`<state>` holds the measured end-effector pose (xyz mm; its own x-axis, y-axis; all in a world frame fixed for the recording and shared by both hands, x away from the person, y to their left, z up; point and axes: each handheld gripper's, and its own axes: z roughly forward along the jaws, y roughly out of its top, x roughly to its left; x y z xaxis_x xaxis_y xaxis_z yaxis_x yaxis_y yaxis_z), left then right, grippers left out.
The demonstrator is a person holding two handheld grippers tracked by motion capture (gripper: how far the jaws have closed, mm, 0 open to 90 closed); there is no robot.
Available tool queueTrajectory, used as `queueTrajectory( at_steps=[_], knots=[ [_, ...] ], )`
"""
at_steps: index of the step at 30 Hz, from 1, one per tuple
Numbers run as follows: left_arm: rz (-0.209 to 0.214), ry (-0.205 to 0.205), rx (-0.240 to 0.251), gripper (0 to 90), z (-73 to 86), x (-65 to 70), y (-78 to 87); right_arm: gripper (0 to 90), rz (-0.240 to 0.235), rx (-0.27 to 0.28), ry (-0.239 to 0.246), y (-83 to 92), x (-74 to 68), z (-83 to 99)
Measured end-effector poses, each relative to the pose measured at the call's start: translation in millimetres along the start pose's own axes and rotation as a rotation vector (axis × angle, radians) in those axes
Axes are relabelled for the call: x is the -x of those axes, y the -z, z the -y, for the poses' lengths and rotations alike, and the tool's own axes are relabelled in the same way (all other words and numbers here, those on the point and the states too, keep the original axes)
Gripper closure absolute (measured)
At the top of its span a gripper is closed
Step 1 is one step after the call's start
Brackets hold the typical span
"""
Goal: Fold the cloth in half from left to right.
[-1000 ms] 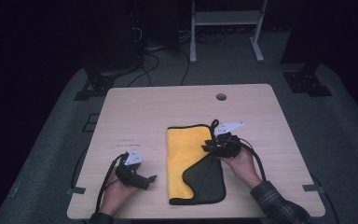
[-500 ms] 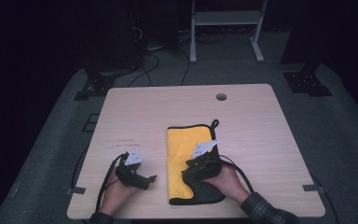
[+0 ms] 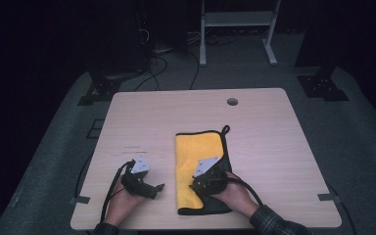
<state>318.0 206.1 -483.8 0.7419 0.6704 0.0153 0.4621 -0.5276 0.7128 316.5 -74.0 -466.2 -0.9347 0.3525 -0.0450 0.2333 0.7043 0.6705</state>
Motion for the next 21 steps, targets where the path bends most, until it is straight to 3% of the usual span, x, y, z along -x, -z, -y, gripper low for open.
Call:
queueTrajectory(
  at_steps=[3, 11, 21],
  knots=[
    [0.000, 0.001, 0.000, 0.0, 0.0, 0.0, 0.0, 72.6, 0.002, 0.012, -0.009, 3.6, 1.9, 1.1],
    [0.000, 0.000, 0.000, 0.0, 0.0, 0.0, 0.0, 73.0, -0.025, 0.081, -0.095, 30.7, 7.9, 8.4],
    [-0.001, 0.004, 0.004, 0.0, 0.0, 0.3, -0.3, 76.4, -0.035, 0.094, -0.151, 65.0, 3.9, 41.6]
  ],
)
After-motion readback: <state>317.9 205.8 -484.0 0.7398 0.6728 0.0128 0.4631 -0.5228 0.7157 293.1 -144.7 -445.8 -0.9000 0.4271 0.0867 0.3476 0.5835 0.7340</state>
